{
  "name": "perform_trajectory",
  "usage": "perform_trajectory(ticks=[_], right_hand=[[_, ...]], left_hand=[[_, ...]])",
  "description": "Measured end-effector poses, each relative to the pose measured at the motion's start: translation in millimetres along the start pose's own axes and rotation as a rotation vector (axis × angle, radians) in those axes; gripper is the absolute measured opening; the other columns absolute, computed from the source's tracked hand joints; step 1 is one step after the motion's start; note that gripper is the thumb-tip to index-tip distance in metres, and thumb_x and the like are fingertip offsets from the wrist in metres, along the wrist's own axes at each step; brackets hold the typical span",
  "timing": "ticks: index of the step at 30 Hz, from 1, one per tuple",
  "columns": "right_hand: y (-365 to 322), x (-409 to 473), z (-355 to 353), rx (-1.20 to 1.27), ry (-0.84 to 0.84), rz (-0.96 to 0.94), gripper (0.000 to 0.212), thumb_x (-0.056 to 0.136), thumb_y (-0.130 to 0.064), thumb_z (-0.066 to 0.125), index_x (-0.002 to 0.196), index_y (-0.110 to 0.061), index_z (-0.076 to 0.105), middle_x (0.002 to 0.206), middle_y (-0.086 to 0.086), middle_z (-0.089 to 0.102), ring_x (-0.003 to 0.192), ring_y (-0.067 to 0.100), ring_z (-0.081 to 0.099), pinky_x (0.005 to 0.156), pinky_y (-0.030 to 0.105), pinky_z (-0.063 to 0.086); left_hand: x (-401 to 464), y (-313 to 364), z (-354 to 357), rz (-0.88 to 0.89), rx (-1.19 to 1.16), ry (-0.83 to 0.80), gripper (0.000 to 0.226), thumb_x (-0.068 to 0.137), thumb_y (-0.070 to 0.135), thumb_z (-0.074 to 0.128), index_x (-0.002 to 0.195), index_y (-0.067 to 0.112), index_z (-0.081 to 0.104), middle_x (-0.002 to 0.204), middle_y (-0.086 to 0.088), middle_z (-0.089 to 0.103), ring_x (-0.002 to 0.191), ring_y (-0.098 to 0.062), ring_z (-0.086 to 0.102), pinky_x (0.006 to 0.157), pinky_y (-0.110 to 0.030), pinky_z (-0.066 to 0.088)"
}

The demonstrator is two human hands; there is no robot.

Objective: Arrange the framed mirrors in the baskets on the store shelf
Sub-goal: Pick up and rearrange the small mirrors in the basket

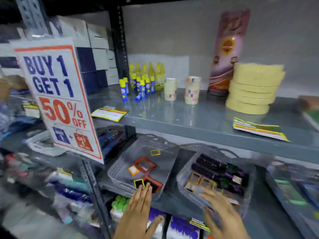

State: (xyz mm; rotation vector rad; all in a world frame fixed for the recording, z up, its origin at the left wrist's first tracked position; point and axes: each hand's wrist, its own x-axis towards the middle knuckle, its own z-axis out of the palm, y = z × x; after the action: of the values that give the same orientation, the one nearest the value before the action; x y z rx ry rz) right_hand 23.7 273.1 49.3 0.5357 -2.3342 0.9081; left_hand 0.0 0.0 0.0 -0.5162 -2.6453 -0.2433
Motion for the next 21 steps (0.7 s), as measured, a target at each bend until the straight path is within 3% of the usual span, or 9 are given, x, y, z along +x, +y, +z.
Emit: perform_trajectory(ticks=[2, 4, 6, 10, 14, 17, 19, 21], right_hand=[[9, 14, 34, 0.039, -0.097, 0.089, 0.041, 0.082, -0.032, 0.059, 0.114, -0.057, 0.052, 0.126, -0.042, 0.049, 0.115, -0.011, 0.051, 0.101, 0.013, 0.039], [16, 31, 74, 0.098, -0.233, 0.186, 0.039, 0.079, -0.025, 0.066, 0.103, -0.054, 0.06, 0.111, -0.05, 0.052, 0.109, -0.016, 0.053, 0.094, 0.001, 0.036], [13, 56, 109, 0.149, -0.313, 0.217, 0.032, 0.079, -0.016, 0.067, 0.099, -0.042, 0.067, 0.107, -0.036, 0.063, 0.101, -0.016, 0.058, 0.091, 0.008, 0.045], [8, 112, 176, 0.11, -0.616, 0.172, 0.032, 0.077, -0.014, 0.066, 0.106, -0.028, 0.067, 0.113, -0.007, 0.07, 0.103, 0.009, 0.064, 0.091, 0.027, 0.051], [14, 142, 231, -0.001, -0.831, 0.053, 0.041, 0.073, -0.022, 0.068, 0.114, -0.029, 0.062, 0.121, -0.003, 0.065, 0.111, 0.016, 0.061, 0.093, 0.031, 0.05], [23, 148, 254, -0.057, -0.942, 0.058, 0.052, 0.067, -0.026, 0.072, 0.115, -0.034, 0.054, 0.12, -0.004, 0.065, 0.107, 0.017, 0.063, 0.091, 0.038, 0.054], [23, 151, 260, -0.071, -0.95, 0.064, 0.043, 0.066, -0.025, 0.073, 0.105, -0.03, 0.057, 0.104, 0.001, 0.07, 0.092, 0.021, 0.067, 0.081, 0.042, 0.057], [21, 153, 256, -0.031, -0.904, 0.078, 0.043, 0.065, -0.025, 0.078, 0.105, -0.026, 0.06, 0.104, 0.003, 0.071, 0.092, 0.02, 0.066, 0.082, 0.04, 0.057]], left_hand=[[-4, -18, 17, -0.121, 0.001, -0.086, 0.081, 0.091, 0.064, 0.037, 0.143, 0.002, 0.033, 0.15, -0.011, 0.04, 0.148, -0.018, 0.006, 0.112, -0.033, 0.015], [-9, -30, 34, -0.212, -0.004, -0.173, 0.085, 0.087, 0.067, 0.041, 0.143, 0.003, 0.035, 0.152, -0.009, 0.037, 0.147, -0.02, 0.01, 0.113, -0.033, 0.013], [-11, -37, 45, -0.208, 0.039, -0.197, 0.084, 0.088, 0.069, 0.037, 0.142, 0.004, 0.037, 0.155, -0.008, 0.031, 0.142, -0.023, 0.02, 0.113, -0.035, 0.014], [-9, -41, 52, -0.16, 0.094, -0.126, 0.081, 0.087, 0.066, 0.043, 0.14, 0.005, 0.04, 0.146, -0.01, 0.046, 0.134, -0.027, 0.037, 0.105, -0.041, 0.027], [-13, -48, 65, -0.136, 0.123, -0.025, 0.083, 0.08, 0.068, 0.051, 0.138, 0.008, 0.044, 0.145, -0.008, 0.049, 0.132, -0.027, 0.039, 0.106, -0.041, 0.026], [-14, -55, 71, -0.106, 0.144, 0.026, 0.083, 0.078, 0.067, 0.052, 0.137, 0.009, 0.044, 0.148, -0.007, 0.039, 0.136, -0.027, 0.032, 0.109, -0.041, 0.023], [-13, -58, 73, -0.097, 0.141, 0.04, 0.081, 0.08, 0.067, 0.049, 0.136, 0.009, 0.044, 0.148, -0.007, 0.036, 0.137, -0.027, 0.029, 0.11, -0.041, 0.021], [-14, -57, 74, -0.097, 0.137, 0.067, 0.08, 0.08, 0.066, 0.048, 0.136, 0.009, 0.044, 0.146, -0.007, 0.038, 0.135, -0.027, 0.033, 0.11, -0.04, 0.021]])
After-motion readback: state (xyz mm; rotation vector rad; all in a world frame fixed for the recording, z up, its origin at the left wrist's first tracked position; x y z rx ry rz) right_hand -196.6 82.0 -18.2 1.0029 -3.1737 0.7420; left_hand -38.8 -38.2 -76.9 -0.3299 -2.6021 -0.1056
